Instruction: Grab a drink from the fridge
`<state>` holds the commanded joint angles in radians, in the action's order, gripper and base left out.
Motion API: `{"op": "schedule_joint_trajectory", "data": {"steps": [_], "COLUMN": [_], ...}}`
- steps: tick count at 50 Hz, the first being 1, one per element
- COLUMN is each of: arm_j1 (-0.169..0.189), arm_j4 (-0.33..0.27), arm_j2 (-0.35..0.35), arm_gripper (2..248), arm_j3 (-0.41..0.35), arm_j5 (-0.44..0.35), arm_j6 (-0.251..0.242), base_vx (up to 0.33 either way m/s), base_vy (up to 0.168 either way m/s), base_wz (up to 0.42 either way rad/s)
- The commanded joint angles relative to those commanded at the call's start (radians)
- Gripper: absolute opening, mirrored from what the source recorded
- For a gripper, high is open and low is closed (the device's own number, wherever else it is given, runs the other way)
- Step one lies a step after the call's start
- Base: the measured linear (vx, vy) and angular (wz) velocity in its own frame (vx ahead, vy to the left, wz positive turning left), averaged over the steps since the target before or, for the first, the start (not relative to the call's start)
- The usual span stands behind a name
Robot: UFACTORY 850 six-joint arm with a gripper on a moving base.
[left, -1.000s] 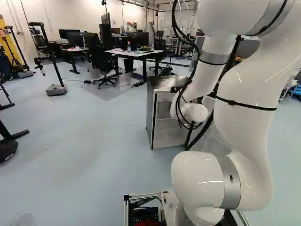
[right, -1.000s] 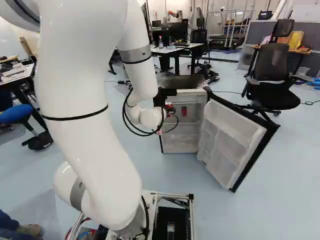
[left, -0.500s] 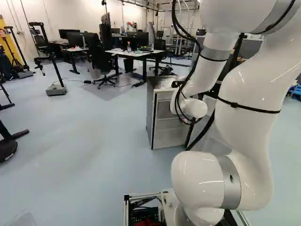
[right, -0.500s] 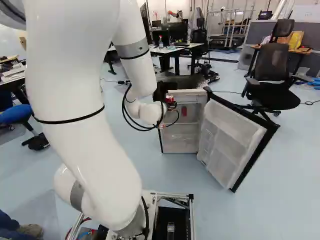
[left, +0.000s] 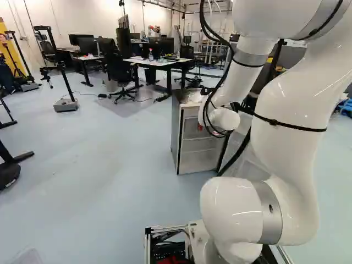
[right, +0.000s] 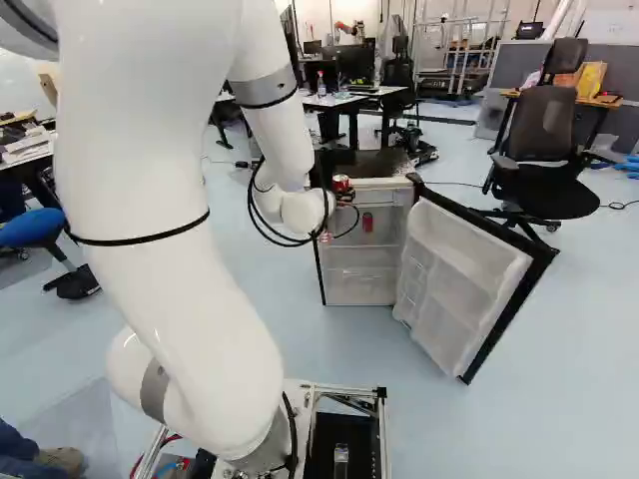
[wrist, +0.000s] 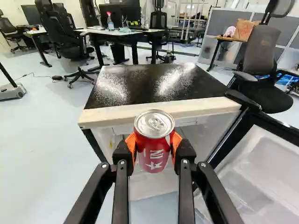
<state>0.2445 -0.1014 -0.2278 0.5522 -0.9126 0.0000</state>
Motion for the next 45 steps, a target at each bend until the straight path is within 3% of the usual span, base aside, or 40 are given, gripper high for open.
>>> {"op": "schedule_joint_trajectory", "data": {"steps": [25, 45], "arm_j1": [0.001, 0.003], "arm_j4": [0.001, 0.001], "arm_j2": [-0.031, -0.068], "arm_gripper": [96, 96], "arm_j3": [0.103, 0.197], "arm_j5": [0.017, 0.080], "arm_j6": [0.000, 0.000], "base_vx": [0.000, 0.000], "base_vy": [0.000, 0.000], "base_wz": [0.000, 0.000]}}
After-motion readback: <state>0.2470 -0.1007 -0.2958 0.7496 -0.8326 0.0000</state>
